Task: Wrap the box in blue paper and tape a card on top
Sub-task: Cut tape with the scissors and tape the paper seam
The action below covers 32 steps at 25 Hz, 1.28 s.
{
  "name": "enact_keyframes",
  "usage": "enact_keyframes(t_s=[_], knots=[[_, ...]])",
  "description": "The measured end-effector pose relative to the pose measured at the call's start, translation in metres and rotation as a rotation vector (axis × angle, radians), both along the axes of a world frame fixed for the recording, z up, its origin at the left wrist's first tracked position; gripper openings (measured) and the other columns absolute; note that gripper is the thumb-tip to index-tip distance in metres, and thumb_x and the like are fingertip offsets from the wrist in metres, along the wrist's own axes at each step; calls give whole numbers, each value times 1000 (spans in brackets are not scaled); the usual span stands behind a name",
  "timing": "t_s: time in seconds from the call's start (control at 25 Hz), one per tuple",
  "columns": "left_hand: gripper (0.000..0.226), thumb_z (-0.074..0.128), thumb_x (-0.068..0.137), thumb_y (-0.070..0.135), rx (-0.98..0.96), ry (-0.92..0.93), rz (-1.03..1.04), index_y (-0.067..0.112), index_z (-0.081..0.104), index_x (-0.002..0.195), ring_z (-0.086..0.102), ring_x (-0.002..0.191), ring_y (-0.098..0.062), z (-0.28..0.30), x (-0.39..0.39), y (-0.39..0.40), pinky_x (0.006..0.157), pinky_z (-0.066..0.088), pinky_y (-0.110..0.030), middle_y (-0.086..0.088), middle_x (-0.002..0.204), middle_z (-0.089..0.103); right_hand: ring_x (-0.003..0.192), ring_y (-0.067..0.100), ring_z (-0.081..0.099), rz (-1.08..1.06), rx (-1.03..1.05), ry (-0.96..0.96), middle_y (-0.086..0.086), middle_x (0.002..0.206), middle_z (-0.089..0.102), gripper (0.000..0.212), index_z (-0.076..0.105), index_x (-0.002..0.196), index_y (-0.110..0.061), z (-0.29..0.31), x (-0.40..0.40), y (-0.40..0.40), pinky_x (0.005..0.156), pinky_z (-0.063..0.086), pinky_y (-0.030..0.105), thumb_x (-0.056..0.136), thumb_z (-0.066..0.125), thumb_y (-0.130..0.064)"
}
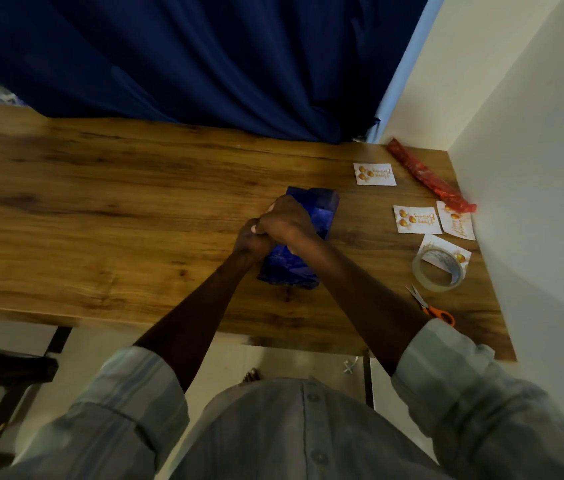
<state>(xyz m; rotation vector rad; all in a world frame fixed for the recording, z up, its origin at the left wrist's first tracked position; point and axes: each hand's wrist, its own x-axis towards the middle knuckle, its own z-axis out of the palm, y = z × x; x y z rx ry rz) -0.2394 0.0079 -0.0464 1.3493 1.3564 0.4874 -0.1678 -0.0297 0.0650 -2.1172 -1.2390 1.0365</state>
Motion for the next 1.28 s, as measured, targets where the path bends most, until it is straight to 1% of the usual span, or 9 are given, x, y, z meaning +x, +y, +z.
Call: enact_keyframes(t_s=[0.16, 0.32, 0.48, 0.56, 0.68, 0.8, 0.88, 1.04, 1.28], knots=[[33, 32, 102, -2, 17, -131, -26, -20, 39, 129, 52, 116, -43, 12, 2, -9, 84, 45, -27, -37, 133, 46, 88, 20, 60, 38, -34, 2, 6, 93, 62, 28, 57, 95, -5, 7, 1, -3, 83, 56, 38, 83, 74, -23], [34, 47, 98, 3, -27, -48, 13, -9, 47, 130, 51, 125, -32, 15, -1, -11, 78, 47, -23, -21, 129, 55, 82, 19, 59, 111, -86, -37, 6, 86, 60, 29, 61, 95, -1, 9, -1, 1, 74, 55, 33, 80, 78, -20], [11, 55, 92, -4, 74, -88, -27, 6, 61, 93, 63, 80, -12, 18, -4, -12, 87, 49, -39, -3, 78, 67, 70, 22, 62, 104, -178, 7, 8, 69, 57, 26, 57, 66, -3, 5, -2, 13, 53, 45, 25, 86, 71, -13], [10, 66, 85, 0, 83, -68, -42, 8, 60, 88, 57, 73, -12, 21, -6, -12, 73, 49, -32, 1, 76, 60, 54, 14, 50, 97, -271, 78, 4, 62, 50, 33, 52, 60, -8, 6, 0, 16, 48, 38, 23, 90, 66, -12], [20, 71, 82, 0, 48, -107, -37, 14, 59, 75, 55, 69, -9, 22, -6, -10, 72, 46, -29, 2, 72, 58, 52, 9, 41, 72, -306, 170, 2, 61, 47, 30, 53, 64, -9, 8, 5, 15, 50, 35, 21, 93, 60, -11], [19, 69, 82, -4, 51, -91, -59, 0, 65, 100, 59, 83, -14, 27, 0, -11, 71, 47, -26, -3, 90, 63, 68, 15, 59, 81, -150, 143, 6, 74, 63, 10, 65, 84, -4, 3, 6, 19, 59, 46, 26, 86, 69, -12], [35, 72, 81, 1, 20, -71, -88, -5, 61, 114, 58, 98, -17, 25, 1, -7, 79, 47, -28, -4, 103, 62, 86, 18, 64, 154, -43, 98, 8, 93, 68, 19, 66, 98, -6, -1, 10, 23, 67, 50, 28, 84, 72, -17], [49, 87, 67, 12, -17, -39, -42, -7, 64, 105, 65, 100, -22, 17, -2, 2, 87, 54, -36, -10, 104, 70, 69, -3, 52, 402, 229, -77, -11, 76, 60, 6, 67, 90, -10, 14, 46, 29, 59, 39, 10, 87, 67, -16], [46, 86, 68, 10, -7, -25, -33, -4, 64, 106, 61, 97, -17, 14, -1, 2, 83, 50, -30, -7, 103, 67, 82, 13, 54, 798, -45, -395, -8, 83, 57, 17, 60, 77, -21, -10, 93, 46, 71, 43, 26, 88, 62, -7]])
